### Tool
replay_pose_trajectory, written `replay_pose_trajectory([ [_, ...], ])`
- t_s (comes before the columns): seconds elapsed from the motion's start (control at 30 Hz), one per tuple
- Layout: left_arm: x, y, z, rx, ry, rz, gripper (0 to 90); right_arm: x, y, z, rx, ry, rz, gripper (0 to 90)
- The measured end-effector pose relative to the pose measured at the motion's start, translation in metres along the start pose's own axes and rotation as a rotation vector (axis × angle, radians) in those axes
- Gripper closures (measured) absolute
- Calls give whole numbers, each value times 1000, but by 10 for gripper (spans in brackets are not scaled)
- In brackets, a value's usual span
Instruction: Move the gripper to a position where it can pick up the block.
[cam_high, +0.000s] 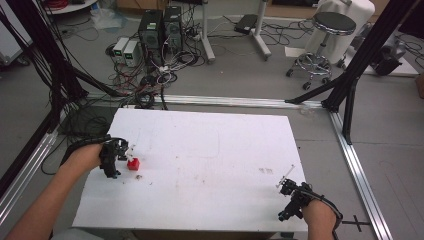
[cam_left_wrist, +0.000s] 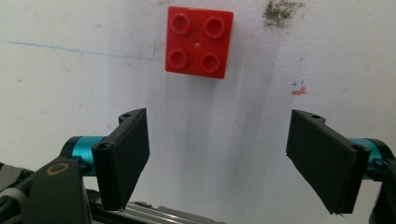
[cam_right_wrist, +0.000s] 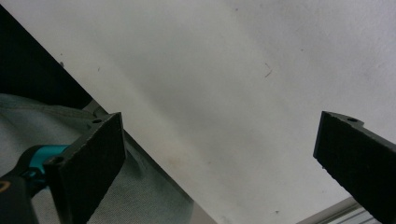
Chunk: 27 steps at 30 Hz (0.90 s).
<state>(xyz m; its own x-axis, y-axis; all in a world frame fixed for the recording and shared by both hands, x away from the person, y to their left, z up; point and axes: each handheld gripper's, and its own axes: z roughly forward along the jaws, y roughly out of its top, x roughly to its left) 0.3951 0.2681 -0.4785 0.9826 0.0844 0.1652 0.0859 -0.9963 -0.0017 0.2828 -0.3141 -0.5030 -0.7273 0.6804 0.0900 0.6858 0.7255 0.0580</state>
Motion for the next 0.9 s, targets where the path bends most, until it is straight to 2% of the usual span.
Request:
replay_pose_trajectory([
  [0.37, 13, 16, 7, 9, -22, 69, 217, 0, 0, 0, 2, 2, -7, 17],
  [0.47, 14, 19, 9, 2, -27, 71, 217, 1, 0, 0, 2, 5, -3, 17],
  [0.5, 15, 22, 11, 6, -38, 86, 217, 1, 0, 0, 2, 5, -5, 17],
  [0.6, 15, 25, 14, 1, -47, 95, 217, 1, 1, 0, 4, 6, -5, 17],
  [0.63, 16, 27, 15, 2, -51, 113, 218, 1, 1, 0, 4, 6, -7, 17],
  [0.9, 17, 35, 23, -8, -70, 147, 218, 1, 1, 0, 2, 2, -9, 17],
])
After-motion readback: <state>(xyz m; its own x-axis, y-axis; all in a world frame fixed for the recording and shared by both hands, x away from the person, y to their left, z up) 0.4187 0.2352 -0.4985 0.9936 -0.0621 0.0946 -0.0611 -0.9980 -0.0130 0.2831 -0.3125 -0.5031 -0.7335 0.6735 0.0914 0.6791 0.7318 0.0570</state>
